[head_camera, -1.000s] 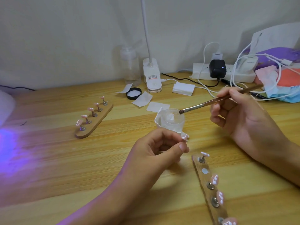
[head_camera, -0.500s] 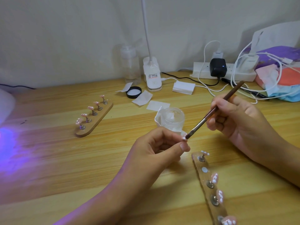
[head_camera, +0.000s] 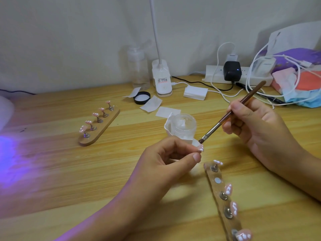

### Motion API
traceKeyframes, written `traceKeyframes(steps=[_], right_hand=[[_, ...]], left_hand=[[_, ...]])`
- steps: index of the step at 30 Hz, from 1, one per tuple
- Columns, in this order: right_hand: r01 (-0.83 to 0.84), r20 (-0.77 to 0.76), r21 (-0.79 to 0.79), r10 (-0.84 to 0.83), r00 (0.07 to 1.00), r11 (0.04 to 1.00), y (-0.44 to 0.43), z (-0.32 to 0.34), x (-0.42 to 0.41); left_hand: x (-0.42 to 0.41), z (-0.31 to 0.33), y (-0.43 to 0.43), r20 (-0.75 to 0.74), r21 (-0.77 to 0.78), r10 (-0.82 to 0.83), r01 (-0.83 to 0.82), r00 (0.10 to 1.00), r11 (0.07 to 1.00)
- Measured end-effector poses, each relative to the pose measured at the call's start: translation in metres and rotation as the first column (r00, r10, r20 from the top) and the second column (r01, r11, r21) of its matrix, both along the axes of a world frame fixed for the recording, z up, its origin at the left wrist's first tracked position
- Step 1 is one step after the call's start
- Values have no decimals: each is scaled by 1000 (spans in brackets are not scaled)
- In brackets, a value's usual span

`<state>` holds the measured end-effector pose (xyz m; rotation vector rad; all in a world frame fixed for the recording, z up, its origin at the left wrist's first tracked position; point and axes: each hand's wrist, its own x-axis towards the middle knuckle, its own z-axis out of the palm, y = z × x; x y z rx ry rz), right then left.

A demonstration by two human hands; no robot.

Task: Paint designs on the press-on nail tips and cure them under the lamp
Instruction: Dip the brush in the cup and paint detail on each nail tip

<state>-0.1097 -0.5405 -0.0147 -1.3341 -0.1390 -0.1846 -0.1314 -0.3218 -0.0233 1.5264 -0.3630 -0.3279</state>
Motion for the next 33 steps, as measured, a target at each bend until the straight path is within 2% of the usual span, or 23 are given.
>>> traceKeyframes(steps=[4,12,18,21,26,33], right_hand=[[-32,0,74,32,999,997,-2,2,-1],[-144,-3,29,144,990,989,-3,0,-3],[-29,-9,4,29,1000,1000,-1,-1,-1],[-53,7,76,53,999,996,-3,0,0],[-142,-11,53,142,990,989,-1,1,-2],[-41,0,-14,41,999,999,0,-1,-2]], left_hand=[[0,0,0,19,7,-4,4,1000,1000],[0,-1,0,44,42,-2,0,999,999],[0,-1,-1,31,45,1,-2,1000,999],[-1,0,-1,36,53,0,-2,999,999],[-1,0,-1,34,58,5,-6,999,998],[-1,2,-1,25,34,7,-8,1000,999]])
